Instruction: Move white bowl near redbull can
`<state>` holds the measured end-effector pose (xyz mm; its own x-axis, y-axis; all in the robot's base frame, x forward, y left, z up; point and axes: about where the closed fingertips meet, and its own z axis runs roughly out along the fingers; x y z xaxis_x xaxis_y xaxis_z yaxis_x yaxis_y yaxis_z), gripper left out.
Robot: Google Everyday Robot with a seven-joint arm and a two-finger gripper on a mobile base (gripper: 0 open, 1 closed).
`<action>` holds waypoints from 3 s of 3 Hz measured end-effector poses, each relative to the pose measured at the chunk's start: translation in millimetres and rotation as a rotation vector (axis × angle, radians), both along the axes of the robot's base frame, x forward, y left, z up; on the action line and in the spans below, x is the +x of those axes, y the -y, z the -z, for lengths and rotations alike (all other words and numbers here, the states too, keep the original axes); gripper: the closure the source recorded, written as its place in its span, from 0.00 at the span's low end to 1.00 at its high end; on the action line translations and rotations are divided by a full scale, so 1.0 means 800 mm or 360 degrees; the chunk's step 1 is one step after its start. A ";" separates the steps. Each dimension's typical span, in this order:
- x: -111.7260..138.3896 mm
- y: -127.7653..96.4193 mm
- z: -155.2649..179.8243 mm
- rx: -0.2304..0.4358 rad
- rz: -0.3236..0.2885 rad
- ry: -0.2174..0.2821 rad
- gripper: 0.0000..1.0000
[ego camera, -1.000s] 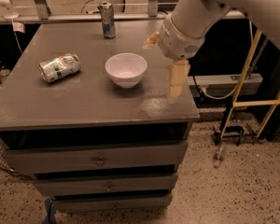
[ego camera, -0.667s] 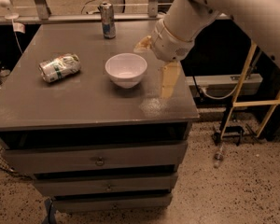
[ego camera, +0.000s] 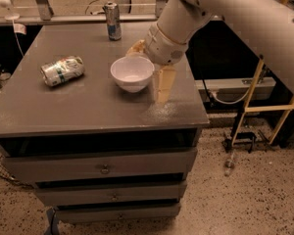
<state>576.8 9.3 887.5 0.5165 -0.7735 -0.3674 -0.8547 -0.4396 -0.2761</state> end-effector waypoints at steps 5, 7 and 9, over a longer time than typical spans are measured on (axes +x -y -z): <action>0.012 -0.014 0.043 -0.0301 0.0140 -0.0084 0.46; 0.011 -0.006 0.040 -0.0247 0.0193 -0.0056 0.93; 0.049 0.063 -0.017 -0.0170 0.0494 0.0234 1.00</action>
Offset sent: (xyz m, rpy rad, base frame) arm 0.0078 0.0191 -0.0228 -0.2124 0.0386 -0.0792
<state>615.7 -40.8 901.2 0.2924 -0.9318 -0.2152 -0.9066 -0.1985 -0.3724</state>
